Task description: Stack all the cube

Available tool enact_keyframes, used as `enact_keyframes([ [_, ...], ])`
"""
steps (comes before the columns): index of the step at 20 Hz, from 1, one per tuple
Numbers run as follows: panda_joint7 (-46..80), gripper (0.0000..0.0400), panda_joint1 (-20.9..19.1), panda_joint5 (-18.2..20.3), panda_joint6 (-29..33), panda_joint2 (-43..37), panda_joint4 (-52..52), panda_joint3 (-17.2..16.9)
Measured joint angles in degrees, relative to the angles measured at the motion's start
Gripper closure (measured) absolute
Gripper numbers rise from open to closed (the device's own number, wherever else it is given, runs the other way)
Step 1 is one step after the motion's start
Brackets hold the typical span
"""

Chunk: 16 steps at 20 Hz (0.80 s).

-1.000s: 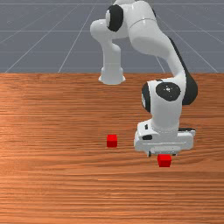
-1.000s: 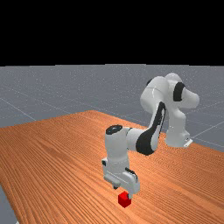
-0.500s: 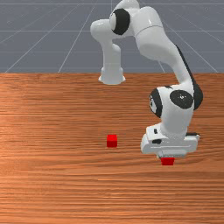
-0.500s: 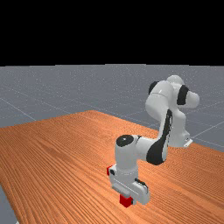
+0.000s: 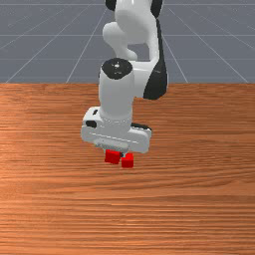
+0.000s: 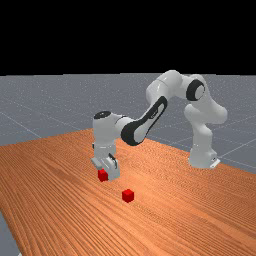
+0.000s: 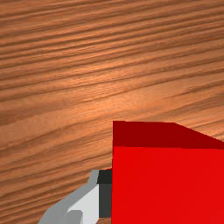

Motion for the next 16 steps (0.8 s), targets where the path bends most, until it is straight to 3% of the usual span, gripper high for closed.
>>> enact_keyframes([
  [2, -0.2, 0.0212, -0.2, -0.2, 0.7, -1.5, -6.0, -0.4],
  [5, -0.6, 0.0212, 1.2, 0.0, 6.5, -4.8, -14.3, 0.1],
  [14, -1.3, 0.0212, 3.6, 0.1, 13.7, -7.6, -24.5, 1.4],
  [15, -1.4, 0.0206, 3.6, 0.1, 14.1, -7.7, -25.0, 1.4],
  [16, -1.4, 0.0125, 3.7, 0.1, 14.5, -7.7, -25.4, 1.4],
])
